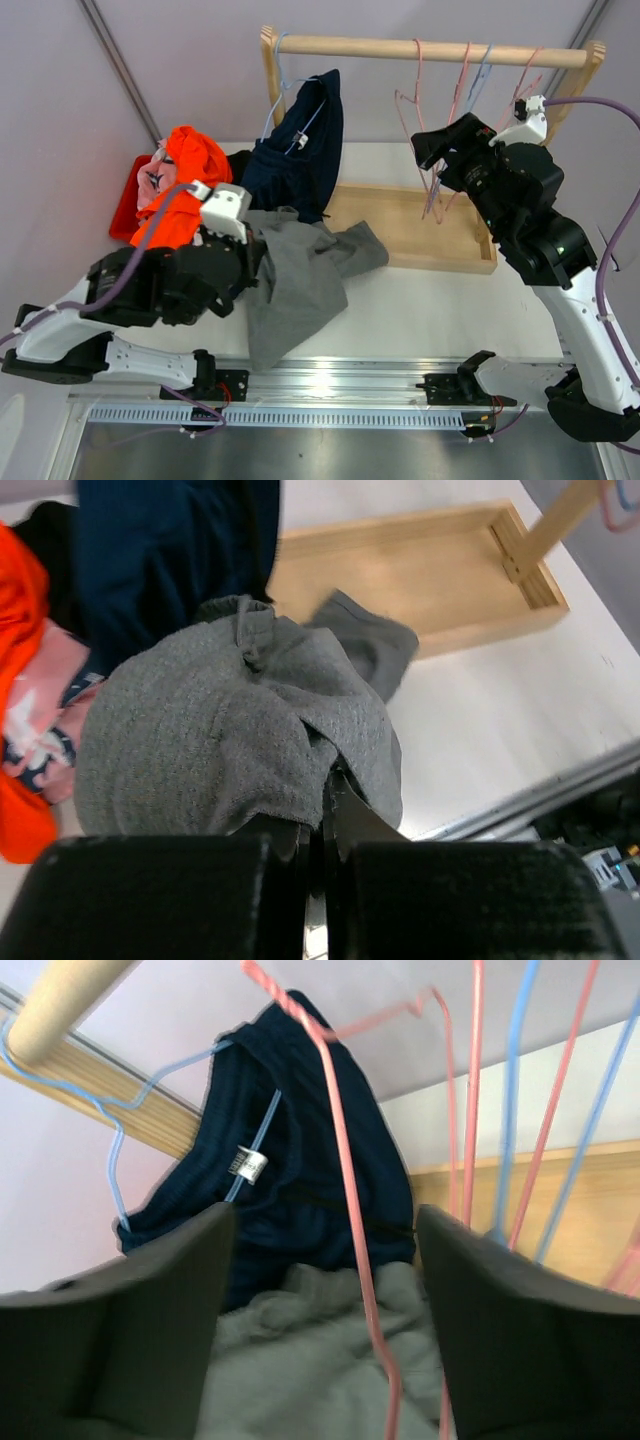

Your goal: Remove the shorts from the hanger

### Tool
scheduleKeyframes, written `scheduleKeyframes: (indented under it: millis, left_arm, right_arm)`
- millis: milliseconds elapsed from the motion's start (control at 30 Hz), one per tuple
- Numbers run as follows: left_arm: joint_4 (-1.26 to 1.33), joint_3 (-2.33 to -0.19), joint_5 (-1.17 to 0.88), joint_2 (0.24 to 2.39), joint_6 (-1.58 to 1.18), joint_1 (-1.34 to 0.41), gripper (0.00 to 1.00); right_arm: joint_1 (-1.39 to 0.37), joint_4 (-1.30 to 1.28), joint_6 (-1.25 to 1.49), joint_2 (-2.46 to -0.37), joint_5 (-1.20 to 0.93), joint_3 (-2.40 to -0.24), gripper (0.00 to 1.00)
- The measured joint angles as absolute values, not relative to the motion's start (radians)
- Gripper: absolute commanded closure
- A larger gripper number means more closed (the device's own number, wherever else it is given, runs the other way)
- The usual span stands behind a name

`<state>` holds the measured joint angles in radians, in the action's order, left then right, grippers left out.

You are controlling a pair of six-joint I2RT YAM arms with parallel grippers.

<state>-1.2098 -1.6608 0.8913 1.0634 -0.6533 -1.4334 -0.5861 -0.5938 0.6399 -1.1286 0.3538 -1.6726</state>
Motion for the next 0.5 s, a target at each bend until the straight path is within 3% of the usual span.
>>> scheduleKeyframes:
  millis: [33, 67, 267, 433, 500]
  left_arm:
    - [-1.235, -1.682, 0.907, 1.060, -0.661, -1.433, 1.00]
    - [-1.269, -1.711, 0.927, 1.051, -0.672, -1.433, 1.00]
    - [-1.290, -1.797, 1.029, 0.924, -0.553, -1.434, 1.00]
    - [-0.985, -1.817, 1.162, 0.806, -0.149, -1.434, 1.00]
    - [-0.712, -1.766, 1.229, 0.776, 0.109, -1.435, 1.00]
  right_arm:
    - [-0.584, -0.598, 0.641, -1.119, 0.353, -1.664, 0.02]
    - [-0.581, -0.606, 0.645, -1.109, 0.351, -1.654, 0.00]
    - [-0.567, -0.634, 0.650, -1.085, 0.350, -1.631, 0.01]
    - [-0.563, -0.636, 0.654, -1.065, 0.347, -1.597, 0.01]
    - [-0.562, -0.637, 0.655, -1.057, 0.342, -1.580, 0.01]
